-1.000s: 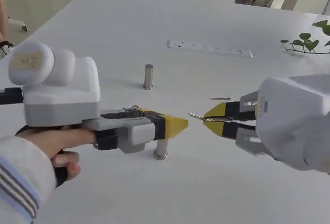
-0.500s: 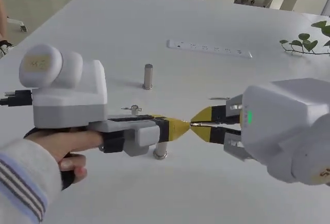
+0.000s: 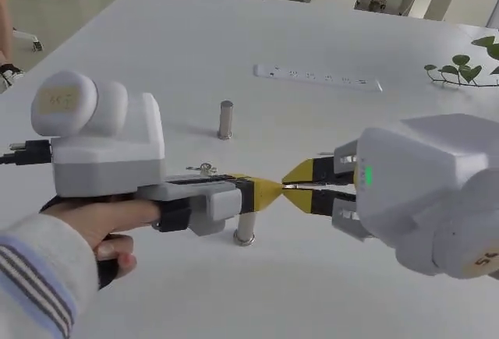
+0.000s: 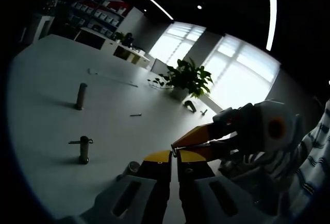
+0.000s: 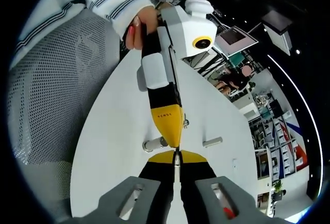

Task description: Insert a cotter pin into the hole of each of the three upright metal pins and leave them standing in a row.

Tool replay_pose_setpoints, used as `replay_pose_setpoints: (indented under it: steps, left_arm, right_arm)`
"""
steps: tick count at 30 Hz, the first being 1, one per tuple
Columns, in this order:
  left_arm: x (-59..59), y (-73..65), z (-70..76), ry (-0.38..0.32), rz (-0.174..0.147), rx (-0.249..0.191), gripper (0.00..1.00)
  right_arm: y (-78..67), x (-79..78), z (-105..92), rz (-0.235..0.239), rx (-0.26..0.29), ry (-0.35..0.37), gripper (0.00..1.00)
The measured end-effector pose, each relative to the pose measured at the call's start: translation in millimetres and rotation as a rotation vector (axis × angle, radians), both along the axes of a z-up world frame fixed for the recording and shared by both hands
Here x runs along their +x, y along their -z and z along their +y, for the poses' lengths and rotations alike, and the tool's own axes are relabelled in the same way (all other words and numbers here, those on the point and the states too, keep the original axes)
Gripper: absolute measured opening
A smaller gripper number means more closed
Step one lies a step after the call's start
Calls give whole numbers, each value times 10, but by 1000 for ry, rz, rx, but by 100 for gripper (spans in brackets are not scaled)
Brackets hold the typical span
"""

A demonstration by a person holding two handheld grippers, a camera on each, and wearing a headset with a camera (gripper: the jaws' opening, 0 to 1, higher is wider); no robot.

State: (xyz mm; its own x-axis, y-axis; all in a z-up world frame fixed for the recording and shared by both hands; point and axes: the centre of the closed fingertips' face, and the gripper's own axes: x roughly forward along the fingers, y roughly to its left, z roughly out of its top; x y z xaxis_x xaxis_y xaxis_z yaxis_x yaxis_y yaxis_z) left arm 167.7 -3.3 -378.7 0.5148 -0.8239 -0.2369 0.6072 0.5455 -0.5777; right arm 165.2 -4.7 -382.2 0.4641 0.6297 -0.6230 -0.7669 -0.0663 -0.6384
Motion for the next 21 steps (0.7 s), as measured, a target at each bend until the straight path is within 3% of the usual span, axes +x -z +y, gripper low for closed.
replay_pose_setpoints:
  steps: [7, 13, 21]
  left_arm:
    - [2, -6, 16, -9, 25, -18, 0]
    - [11, -29, 7, -13, 12, -29, 1]
    - [0, -15, 1, -12, 25, -35, 0]
  right_arm:
    - [-14, 2, 16, -4, -4, -10, 0]
    - [-29, -2, 22, -3, -3, -15, 0]
    - [-17, -25, 18, -1, -3, -11, 0]
